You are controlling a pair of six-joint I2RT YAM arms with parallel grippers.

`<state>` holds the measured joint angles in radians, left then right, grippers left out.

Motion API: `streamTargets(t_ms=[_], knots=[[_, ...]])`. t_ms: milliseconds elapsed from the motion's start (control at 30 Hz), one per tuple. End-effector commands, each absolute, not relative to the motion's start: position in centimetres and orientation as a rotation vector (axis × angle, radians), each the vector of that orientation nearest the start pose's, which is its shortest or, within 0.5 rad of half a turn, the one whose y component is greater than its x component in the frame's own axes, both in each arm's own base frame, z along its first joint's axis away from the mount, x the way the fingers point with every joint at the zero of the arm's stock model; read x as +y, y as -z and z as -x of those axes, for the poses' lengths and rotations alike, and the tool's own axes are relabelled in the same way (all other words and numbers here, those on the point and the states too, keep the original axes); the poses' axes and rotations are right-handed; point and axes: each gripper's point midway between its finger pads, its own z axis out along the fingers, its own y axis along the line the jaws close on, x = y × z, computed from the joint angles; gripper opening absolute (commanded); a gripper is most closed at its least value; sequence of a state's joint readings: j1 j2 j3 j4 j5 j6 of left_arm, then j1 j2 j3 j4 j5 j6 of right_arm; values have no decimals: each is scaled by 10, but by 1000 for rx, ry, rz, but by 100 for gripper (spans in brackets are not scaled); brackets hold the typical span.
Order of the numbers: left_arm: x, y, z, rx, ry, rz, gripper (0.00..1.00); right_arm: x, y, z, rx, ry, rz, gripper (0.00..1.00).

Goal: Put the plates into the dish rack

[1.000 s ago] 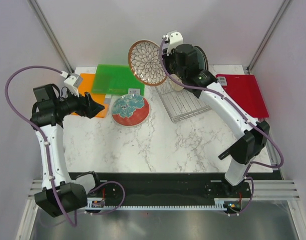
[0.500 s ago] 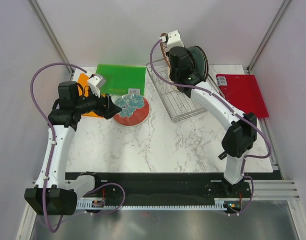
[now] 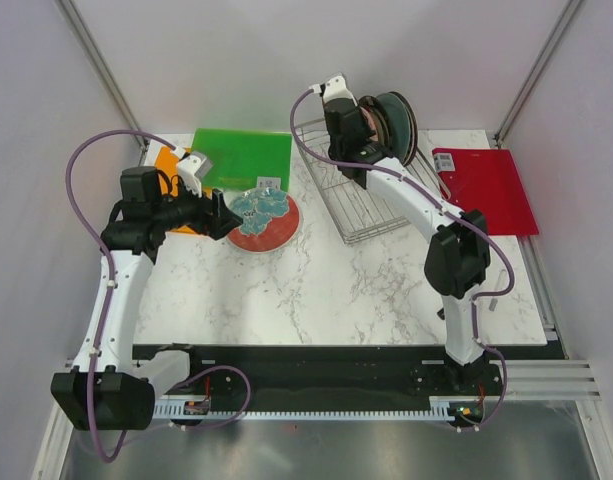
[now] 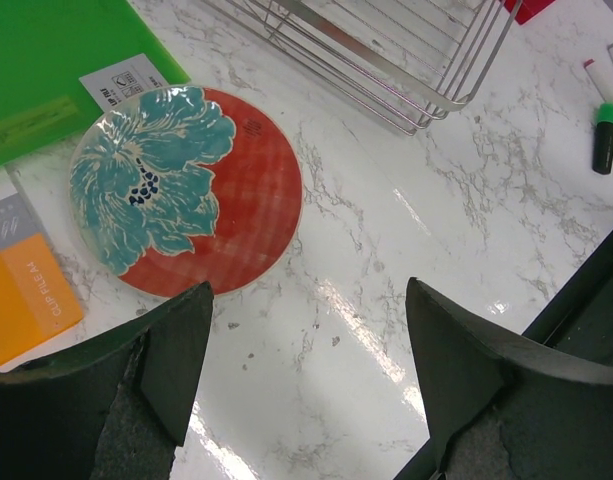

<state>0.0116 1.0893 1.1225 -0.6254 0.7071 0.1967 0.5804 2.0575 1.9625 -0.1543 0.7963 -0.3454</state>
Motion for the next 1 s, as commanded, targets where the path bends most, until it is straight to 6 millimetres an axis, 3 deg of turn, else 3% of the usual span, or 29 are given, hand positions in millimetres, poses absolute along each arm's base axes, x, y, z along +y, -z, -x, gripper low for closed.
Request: streamTargets(t_ms=[0, 667, 967], knots=[[-103, -267, -304, 1969, 624, -553, 84, 188, -374, -546, 1599, 496, 69, 0], [-103, -251, -313, 2008, 646, -541, 84, 191, -332, -567, 1661, 545, 56, 0], [-103, -243, -313, 2030, 657, -526, 84, 194, -290, -571, 1740, 574, 67, 0]])
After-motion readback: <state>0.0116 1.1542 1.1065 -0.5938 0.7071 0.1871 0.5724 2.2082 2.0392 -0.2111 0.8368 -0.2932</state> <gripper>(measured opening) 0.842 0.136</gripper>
